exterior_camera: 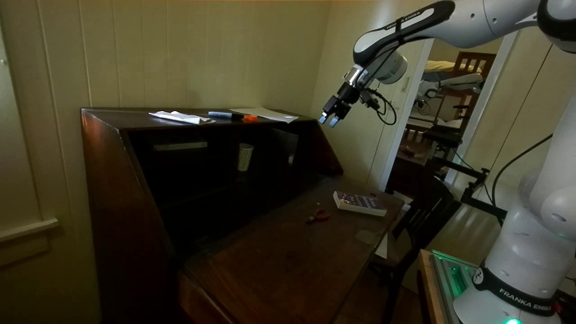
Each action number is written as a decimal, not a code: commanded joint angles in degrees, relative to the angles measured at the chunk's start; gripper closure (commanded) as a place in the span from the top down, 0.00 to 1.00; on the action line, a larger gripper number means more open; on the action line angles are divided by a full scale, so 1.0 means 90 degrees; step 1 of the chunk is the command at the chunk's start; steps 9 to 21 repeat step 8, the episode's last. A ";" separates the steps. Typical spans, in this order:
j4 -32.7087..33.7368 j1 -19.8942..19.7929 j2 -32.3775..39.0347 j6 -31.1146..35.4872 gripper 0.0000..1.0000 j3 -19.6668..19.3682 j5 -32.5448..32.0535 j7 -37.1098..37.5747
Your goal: Move the book forward
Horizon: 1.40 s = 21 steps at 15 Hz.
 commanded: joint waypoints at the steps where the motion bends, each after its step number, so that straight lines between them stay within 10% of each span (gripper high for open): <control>1: 0.0087 -0.0107 0.0108 0.0018 1.00 0.0167 0.0006 -0.0026; 21: 0.0134 -0.0154 0.0192 0.0021 1.00 0.0214 0.0006 -0.0021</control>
